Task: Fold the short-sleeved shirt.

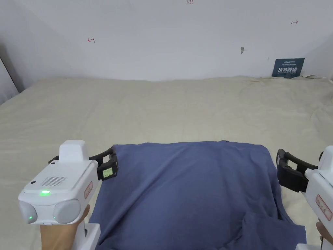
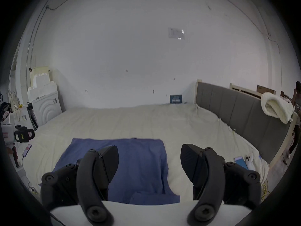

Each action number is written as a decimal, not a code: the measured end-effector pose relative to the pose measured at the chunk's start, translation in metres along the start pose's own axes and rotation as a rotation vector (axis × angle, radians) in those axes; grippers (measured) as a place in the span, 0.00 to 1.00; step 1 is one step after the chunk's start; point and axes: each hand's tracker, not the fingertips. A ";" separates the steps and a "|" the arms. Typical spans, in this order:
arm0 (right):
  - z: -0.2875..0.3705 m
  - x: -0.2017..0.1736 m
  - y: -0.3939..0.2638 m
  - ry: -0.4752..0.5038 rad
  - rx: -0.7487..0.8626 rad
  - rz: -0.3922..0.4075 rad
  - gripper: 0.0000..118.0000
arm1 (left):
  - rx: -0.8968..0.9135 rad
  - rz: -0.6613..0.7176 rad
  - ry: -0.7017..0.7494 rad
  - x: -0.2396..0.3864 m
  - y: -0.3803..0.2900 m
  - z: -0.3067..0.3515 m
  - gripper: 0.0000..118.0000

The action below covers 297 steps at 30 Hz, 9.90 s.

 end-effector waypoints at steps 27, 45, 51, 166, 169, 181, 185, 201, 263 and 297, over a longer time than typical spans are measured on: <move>0.009 -0.009 -0.004 -0.019 0.086 0.046 0.00 | -0.392 0.027 -0.087 -0.009 -0.042 -0.016 0.00; 0.002 -0.002 -0.027 -0.017 -0.003 0.044 0.00 | -0.820 0.132 -0.049 -0.063 -0.145 -0.024 0.69; 0.004 0.006 -0.034 -0.026 -0.028 0.030 0.00 | -0.862 0.099 -0.038 -0.061 -0.155 -0.023 0.55; -0.055 0.041 -0.036 0.103 -0.282 -0.044 0.04 | -0.484 0.080 -0.057 -0.066 -0.065 -0.069 0.15; -0.047 0.039 -0.040 0.088 -0.266 -0.004 0.00 | -0.556 0.108 -0.094 -0.069 -0.080 -0.069 0.00; -0.044 0.044 -0.066 0.065 -0.326 -0.007 0.00 | -0.716 0.107 -0.069 -0.061 -0.131 -0.097 0.14; -0.047 0.047 -0.075 0.053 -0.359 -0.026 0.00 | -0.741 0.109 -0.064 -0.060 -0.134 -0.104 0.56; -0.083 0.053 -0.105 0.013 -0.486 -0.017 0.00 | -0.803 0.083 -0.083 -0.054 -0.136 -0.123 0.00; -0.010 0.061 -0.193 0.012 -0.765 -0.142 0.05 | -0.880 0.092 -0.024 -0.078 -0.178 0.002 0.01; -0.078 0.003 -0.023 0.033 -0.194 0.021 0.00 | -0.370 0.018 -0.112 -0.016 -0.008 -0.101 0.00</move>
